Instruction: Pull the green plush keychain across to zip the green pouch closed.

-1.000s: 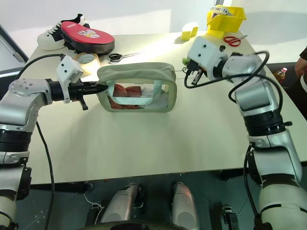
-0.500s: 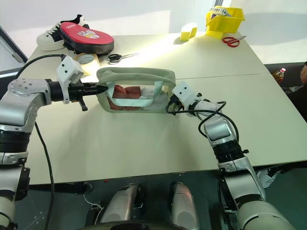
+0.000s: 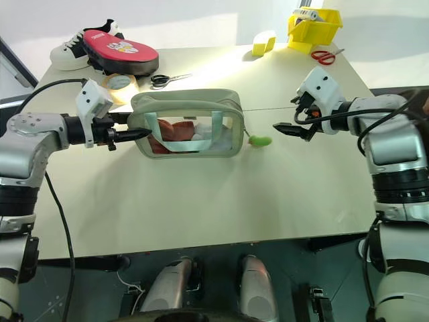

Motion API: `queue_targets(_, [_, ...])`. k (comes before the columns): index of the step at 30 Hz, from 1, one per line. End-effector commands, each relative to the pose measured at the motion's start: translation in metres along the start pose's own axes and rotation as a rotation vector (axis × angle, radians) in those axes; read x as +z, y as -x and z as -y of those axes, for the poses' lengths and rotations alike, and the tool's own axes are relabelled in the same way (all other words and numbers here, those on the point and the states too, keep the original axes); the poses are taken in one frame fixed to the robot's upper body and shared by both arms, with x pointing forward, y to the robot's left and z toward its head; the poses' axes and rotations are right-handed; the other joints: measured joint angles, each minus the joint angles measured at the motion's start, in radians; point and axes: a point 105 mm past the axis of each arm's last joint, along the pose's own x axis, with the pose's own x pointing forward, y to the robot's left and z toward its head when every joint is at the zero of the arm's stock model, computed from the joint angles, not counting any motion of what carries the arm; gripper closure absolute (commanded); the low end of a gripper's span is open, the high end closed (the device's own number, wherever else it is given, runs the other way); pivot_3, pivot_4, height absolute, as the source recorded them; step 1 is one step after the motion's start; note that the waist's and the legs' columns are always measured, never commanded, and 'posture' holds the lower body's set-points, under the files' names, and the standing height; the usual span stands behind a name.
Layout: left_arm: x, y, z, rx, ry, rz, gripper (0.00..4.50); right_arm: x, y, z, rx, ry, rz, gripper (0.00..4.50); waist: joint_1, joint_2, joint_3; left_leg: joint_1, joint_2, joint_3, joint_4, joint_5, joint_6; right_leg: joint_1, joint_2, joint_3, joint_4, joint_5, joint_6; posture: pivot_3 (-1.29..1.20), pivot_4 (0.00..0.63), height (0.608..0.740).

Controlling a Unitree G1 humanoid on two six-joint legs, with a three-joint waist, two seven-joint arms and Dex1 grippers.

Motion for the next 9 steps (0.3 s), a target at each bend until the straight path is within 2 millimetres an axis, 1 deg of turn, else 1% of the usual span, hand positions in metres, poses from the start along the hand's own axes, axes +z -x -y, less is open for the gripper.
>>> queue_targets(1, [0.029,0.036,-0.021,0.082,0.015,0.073,0.05,0.048,0.012,-0.019,0.102,0.023,0.146,0.0,0.0,0.0,0.0,0.0,0.001,0.0,0.0,0.0,0.0,0.0,0.0,0.0,0.0,0.0,0.0,0.0,0.15,0.74])
queue_targets(2, [0.032,0.043,-0.026,0.106,0.028,0.08,0.01,0.054,0.013,-0.022,0.109,0.016,0.163,0.0,0.002,0.0,0.0,0.0,0.001,0.0,0.0,0.0,0.0,-0.001,0.0,0.0,0.0,0.0,0.0,0.0,0.15,0.74])
queue_targets(4, [0.036,0.058,-0.028,0.101,0.027,0.069,0.01,0.064,0.012,-0.03,0.125,0.021,0.187,0.0,0.006,0.0,0.0,-0.001,0.001,0.0,0.0,0.0,-0.001,-0.002,0.0,0.0,0.0,-0.002,-0.003,0.0,0.15,0.74])
queue_targets(7, [0.039,0.069,-0.03,0.104,0.022,0.065,0.01,0.067,0.011,-0.033,0.114,0.033,0.19,0.0,0.015,0.0,0.0,-0.001,0.0,0.0,-0.001,-0.002,-0.004,-0.001,-0.002,-0.001,-0.003,-0.002,-0.004,0.0,0.15,0.74])
queue_targets(9, [0.036,0.072,-0.034,0.138,0.006,0.06,0.01,0.066,0.009,-0.03,0.081,0.027,0.19,0.0,0.019,0.0,0.0,-0.002,0.0,0.0,-0.002,-0.002,-0.004,0.0,-0.004,-0.004,-0.01,0.0,-0.005,0.0,0.15,0.74])
